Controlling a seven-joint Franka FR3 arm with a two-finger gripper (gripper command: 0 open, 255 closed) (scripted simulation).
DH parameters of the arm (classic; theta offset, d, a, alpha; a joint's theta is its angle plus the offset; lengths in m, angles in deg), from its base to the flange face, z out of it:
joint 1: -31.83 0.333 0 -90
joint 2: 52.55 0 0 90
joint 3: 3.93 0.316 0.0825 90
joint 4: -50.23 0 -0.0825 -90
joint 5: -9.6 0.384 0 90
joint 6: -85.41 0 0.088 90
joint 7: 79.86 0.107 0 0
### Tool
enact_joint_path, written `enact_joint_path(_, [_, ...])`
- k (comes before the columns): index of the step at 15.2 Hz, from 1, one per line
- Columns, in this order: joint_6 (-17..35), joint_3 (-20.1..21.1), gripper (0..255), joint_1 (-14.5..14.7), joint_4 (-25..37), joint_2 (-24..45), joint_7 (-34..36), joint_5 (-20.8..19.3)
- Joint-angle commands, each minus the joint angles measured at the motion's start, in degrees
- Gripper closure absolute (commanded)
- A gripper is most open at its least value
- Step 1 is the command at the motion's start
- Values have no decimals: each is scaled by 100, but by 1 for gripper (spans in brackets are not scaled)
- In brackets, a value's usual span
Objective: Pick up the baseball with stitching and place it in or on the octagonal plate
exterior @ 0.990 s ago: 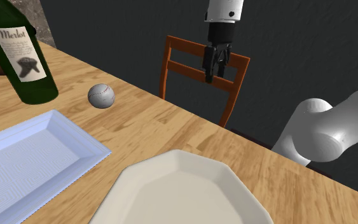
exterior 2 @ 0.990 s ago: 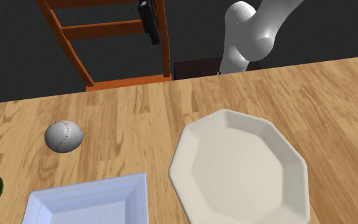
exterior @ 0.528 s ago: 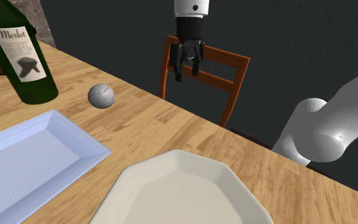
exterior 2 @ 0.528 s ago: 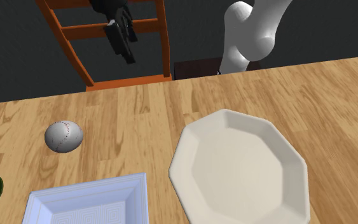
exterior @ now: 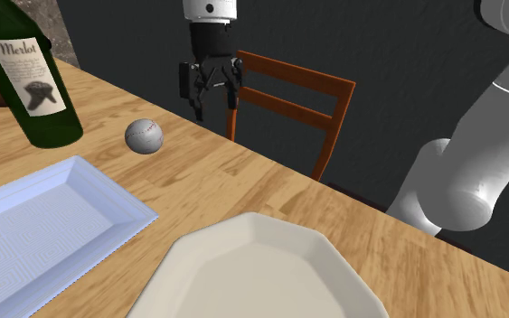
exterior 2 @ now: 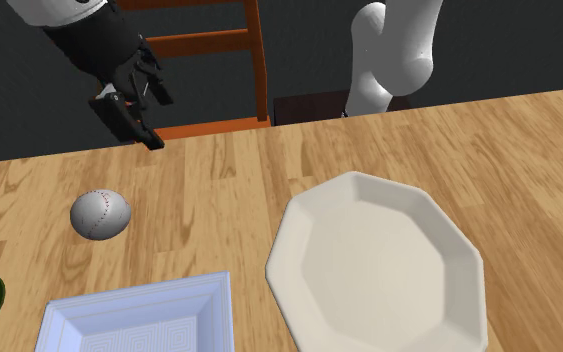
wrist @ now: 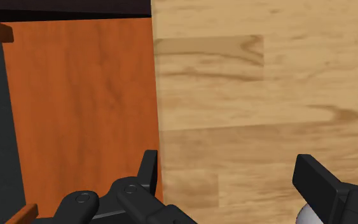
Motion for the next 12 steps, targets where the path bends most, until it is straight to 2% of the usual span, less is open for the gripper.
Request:
enact_joint_path(1, [-96, 113, 0, 78, 559, 464, 258, -134])
enact_joint_path(6, [-412, 317, 0, 421, 2118, 1749, 870, -577])
enact_joint_path(10, [-952, 365, 0, 884, 3848, 2991, 1288, -1007])
enact_joint_path(11, [-1030, 353, 0, 950, 4066, 3134, 1321, -1049])
enact_joint_path(12, [-923, 349, 0, 934, 3908, 3082, 1314, -1032])
